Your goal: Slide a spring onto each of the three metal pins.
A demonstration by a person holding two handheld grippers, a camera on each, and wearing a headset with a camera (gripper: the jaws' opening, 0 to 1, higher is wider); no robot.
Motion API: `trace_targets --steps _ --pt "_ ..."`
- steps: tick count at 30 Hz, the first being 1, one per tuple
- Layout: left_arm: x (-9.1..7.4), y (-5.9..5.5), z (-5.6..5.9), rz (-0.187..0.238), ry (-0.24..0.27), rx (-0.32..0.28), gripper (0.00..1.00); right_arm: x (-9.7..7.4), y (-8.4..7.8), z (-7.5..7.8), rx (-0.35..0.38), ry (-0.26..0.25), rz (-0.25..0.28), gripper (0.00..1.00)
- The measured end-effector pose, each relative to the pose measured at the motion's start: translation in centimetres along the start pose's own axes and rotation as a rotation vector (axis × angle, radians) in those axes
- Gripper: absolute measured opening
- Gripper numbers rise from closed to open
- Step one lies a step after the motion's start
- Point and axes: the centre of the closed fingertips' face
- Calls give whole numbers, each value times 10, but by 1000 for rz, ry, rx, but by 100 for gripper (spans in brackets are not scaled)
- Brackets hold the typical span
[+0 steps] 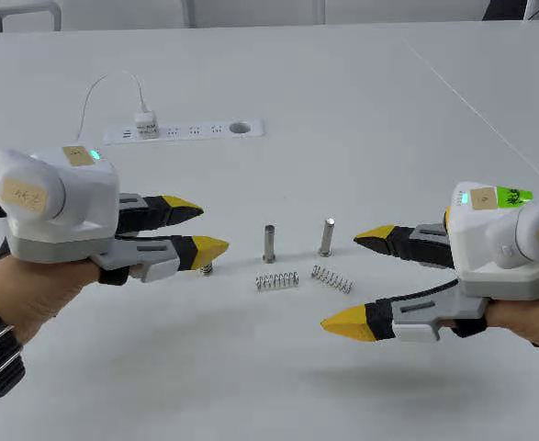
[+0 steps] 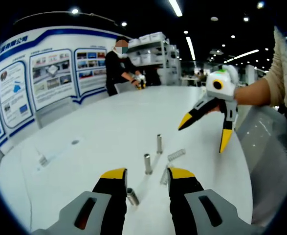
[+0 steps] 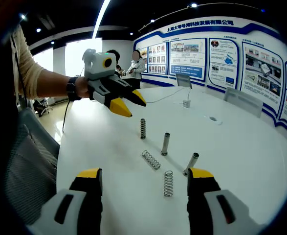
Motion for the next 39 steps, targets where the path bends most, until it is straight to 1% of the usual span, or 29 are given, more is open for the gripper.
trace_targets --steps 4,8,10,14,18,21,24,27,30,31,33,35,39 --pt "10 -3 11 -14 -39 2 32 0 0 1 1 -2 2 72" --pt "21 -11 20 -41 -65 8 32 -1 1 2 0 -5 3 72" --pt "26 -15 23 -49 -72 5 32 -1 0 2 0 -6 3 72" --pt "37 -25 27 -71 -82 -20 31 -1 -1 3 0 -8 0 72" --pt "47 -34 31 -91 -94 -38 29 -2 -1 4 1 -10 -1 72" --pt "52 -35 30 -88 -87 -48 28 -2 -1 4 3 -11 -1 72" --pt "56 -39 29 -99 -82 -61 27 -2 -2 5 4 -12 -1 72" --pt "60 -44 25 -116 -71 -64 26 -2 -2 5 6 -13 0 72" --pt "63 -46 25 -128 -72 -62 25 -2 -2 4 7 -12 1 72" --pt "65 -47 24 -141 -67 -55 25 -2 -2 4 9 -12 1 72" --pt "69 -49 23 -153 -67 -54 25 -1 -2 4 9 -11 1 72" --pt "71 -49 22 -159 -59 -52 25 -2 -1 4 10 -10 2 72" --pt "76 -55 21 -178 -51 -53 23 -2 -1 4 11 -12 5 72"
Point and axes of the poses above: the centre of the closed fingertips' face, and the gripper's own axes: x roughly forward along the fingers, z roughly to its right, y roughly out of its top, and after that the axes turned 12 degrees about -y, right-handed
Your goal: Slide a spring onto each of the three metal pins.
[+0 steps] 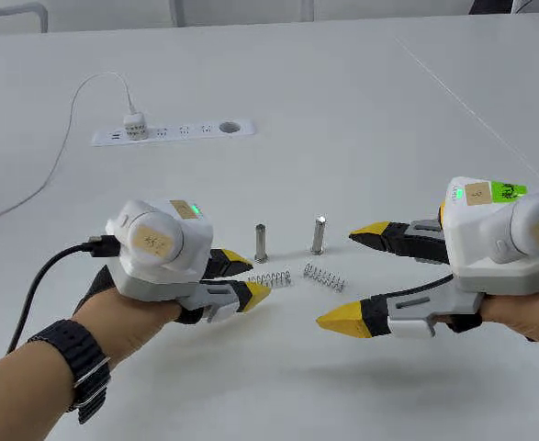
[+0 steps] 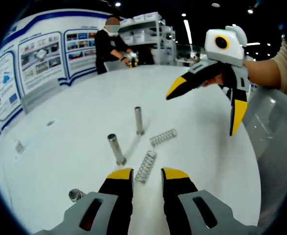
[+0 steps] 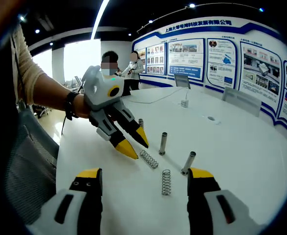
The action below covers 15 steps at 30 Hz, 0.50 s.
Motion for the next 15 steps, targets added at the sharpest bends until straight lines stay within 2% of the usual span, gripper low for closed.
trace_targets --steps 8,15 --pt "6 -9 -6 -32 16 -13 20 -1 0 1 4 -3 2 72" --pt "8 -14 -4 -62 19 11 17 -1 1 2 6 -5 4 72"
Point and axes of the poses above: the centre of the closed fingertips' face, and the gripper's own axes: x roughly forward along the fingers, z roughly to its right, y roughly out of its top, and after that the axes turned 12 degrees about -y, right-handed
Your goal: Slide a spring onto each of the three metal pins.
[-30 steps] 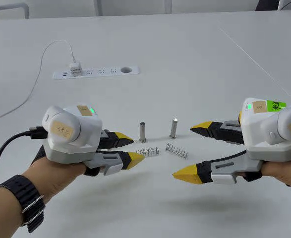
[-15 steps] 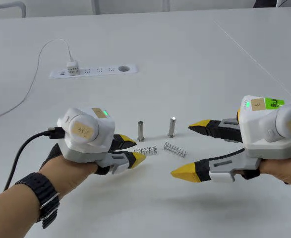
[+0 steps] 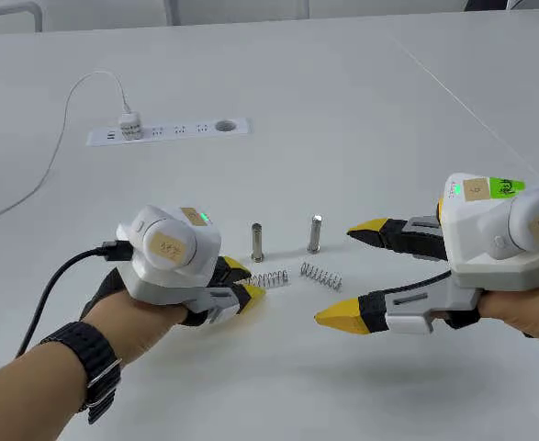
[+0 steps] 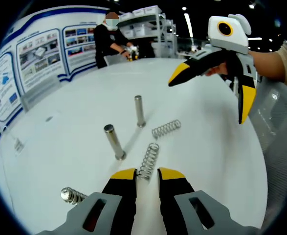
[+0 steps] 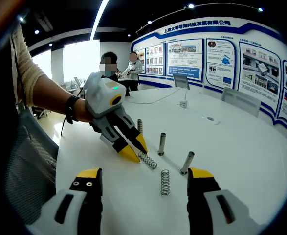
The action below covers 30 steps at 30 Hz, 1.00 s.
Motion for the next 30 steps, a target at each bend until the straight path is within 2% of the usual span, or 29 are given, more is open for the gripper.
trace_targets --steps 17,27,30 --pt "-4 -5 7 -12 -5 7 11 2 1 -3 -5 9 3 71" --pt "-14 2 19 19 -21 9 10 2 1 -5 -12 16 4 68" --pt "-19 8 27 34 -40 25 10 2 3 -7 -15 21 9 66"
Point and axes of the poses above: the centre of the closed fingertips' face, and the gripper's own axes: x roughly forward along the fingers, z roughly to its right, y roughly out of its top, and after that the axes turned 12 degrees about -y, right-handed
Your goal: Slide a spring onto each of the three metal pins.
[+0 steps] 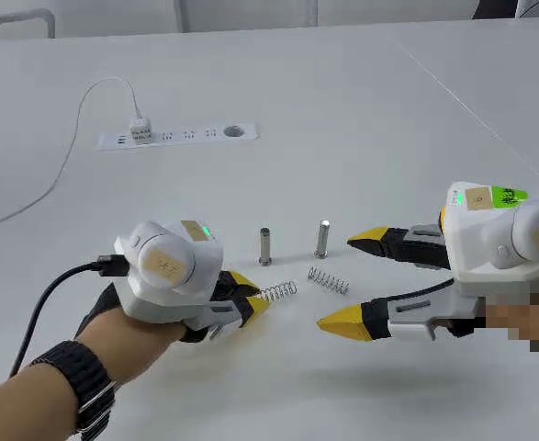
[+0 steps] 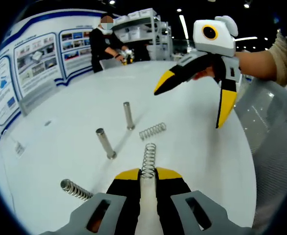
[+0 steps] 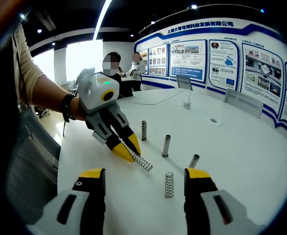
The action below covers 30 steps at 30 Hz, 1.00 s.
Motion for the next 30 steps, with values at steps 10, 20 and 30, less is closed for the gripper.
trace_targets --steps 10,20,30 --pt "-10 20 26 53 -54 49 10 0 0 -6 -1 27 0 54" --pt "-16 33 42 98 -103 89 10 -2 -2 -15 -1 71 -14 34" --pt "-19 43 53 134 -141 115 10 -3 -3 -22 -1 111 -20 25"
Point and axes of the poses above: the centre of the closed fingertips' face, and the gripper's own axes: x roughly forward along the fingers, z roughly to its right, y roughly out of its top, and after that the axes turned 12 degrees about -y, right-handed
